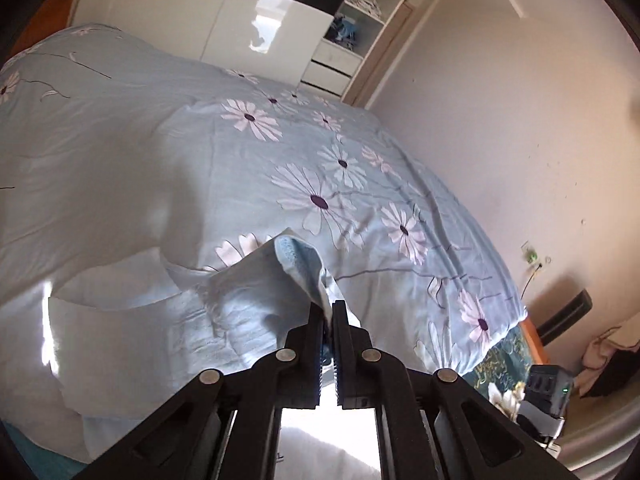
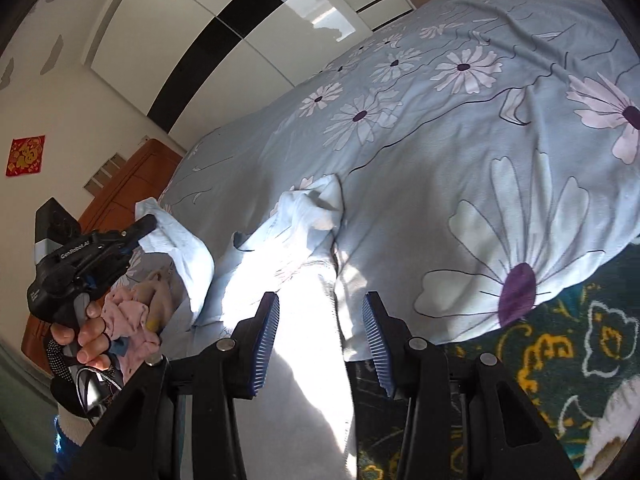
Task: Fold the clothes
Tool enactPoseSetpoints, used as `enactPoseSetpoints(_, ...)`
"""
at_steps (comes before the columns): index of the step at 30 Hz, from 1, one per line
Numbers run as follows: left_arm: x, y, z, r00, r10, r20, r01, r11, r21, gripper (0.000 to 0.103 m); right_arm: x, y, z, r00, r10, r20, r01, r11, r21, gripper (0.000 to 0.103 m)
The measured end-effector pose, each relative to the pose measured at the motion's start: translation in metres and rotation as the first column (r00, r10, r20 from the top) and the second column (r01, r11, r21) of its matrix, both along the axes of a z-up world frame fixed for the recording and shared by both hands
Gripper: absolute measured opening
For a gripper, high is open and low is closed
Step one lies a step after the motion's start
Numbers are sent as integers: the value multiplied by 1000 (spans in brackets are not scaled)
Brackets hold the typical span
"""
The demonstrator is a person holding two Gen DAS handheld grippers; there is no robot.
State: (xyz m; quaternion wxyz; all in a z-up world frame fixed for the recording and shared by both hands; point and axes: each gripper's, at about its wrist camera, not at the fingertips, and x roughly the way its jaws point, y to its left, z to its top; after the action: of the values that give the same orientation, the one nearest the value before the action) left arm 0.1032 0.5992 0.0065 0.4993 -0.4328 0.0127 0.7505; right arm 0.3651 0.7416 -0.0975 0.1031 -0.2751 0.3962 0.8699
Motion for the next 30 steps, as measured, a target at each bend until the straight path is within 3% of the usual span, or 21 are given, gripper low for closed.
enactPoseSetpoints(5,32,53,-49,1000,-28,-8,27,991,-132,6,28,9,-18,998,-46,37,47,999,-18,45)
enactPoseSetpoints(7,38,67,-68,999,-48,16,50,985,-162,11,36,13,-25,997,-62,53,64,997,-31,45)
enactPoseSetpoints(9,42,76,-85,995,-83,49,91,978,-186,37,39,15,-30,996,-69,61,72,996,-46,45)
enactPoseSetpoints(11,48,74,-93,989,-131,69,142,969,-201,47,39,15,-31,996,-63,60,66,997,-46,45)
enactPoseSetpoints(15,46,28,-73,992,-122,13,122,982,-146,47,23,11,-22,999,-19,34,20,1000,-23,45)
enactPoseSetpoints(19,23,-59,-45,996,66,-67,-73,991,-110,59,-24,2,-5,998,67,10,-67,997,27,45)
enactPoseSetpoints(22,10,-136,-41,964,225,-141,-243,961,-130,60,-70,-5,2,991,136,17,-137,988,69,45)
enactPoseSetpoints(25,2,-221,-53,918,382,-102,-393,913,-113,60,-115,-15,4,984,161,76,-173,968,184,45)
enactPoseSetpoints(30,8,-346,-91,793,608,28,-603,791,-101,62,-165,-19,-12,965,139,220,-207,923,324,45)
